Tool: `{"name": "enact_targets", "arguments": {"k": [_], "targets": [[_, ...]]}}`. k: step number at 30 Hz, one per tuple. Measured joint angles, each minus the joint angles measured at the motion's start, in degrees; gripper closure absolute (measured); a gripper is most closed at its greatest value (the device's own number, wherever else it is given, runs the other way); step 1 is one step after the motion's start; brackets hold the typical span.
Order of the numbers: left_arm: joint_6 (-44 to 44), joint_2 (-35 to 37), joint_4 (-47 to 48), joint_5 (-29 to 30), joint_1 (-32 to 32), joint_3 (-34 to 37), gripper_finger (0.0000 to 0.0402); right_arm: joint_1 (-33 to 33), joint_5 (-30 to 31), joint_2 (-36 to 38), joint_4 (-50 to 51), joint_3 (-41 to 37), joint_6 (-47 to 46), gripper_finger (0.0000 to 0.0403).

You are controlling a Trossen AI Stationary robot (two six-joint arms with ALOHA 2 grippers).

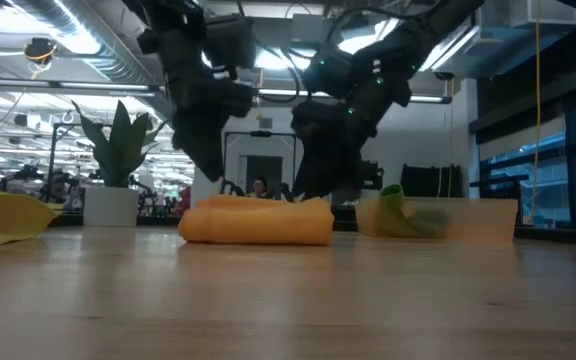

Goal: Roll microfiber towels into tight, uniform cylinder then place into a basket
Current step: Put the orange towel into the bin

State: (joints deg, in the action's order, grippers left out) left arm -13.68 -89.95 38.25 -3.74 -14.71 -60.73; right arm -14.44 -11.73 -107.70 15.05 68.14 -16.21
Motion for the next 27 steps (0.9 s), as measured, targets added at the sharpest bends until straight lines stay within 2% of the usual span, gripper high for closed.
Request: {"name": "enact_targets", "arguments": {"k": [4, 8, 12, 17, 22, 27], "targets": [[4.48, 2.18, -0.04, -0.71, 1.63, 0.0, 0.03, 0.15, 1.4, 0.0, 5.76, 3.67, 3.49, 0.0227], [10.18, 2.71, -0.07, -1.75, 4.74, 0.01, 0.0301, 2.71, -1.26, 0.02, 10.81, 6.57, 13.06, 0.0227], [12.31, 2.04, -0.56, -1.75, 7.26, 0.55, 0.0299, 6.9, -1.86, 0.02, 11.14, 6.36, 22.17, 0.0227], [12.32, 1.4, -3.08, -1.71, 8.1, 2.34, 0.0302, 9.83, 4.04, -0.26, 5.4, 4.72, 27.35, 0.0227], [12.28, 1.38, -9.62, -1.19, 7.94, 7.24, 0.0303, 9.76, 3.36, -1.5, -4.03, 1.51, 28.62, 0.0227], [11.26, 1.33, -15.13, 0.3, 7.15, 10.9, 0.0303, 9.04, 3.13, -3.6, -5.67, 0.29, 28.48, 0.0227]]}}
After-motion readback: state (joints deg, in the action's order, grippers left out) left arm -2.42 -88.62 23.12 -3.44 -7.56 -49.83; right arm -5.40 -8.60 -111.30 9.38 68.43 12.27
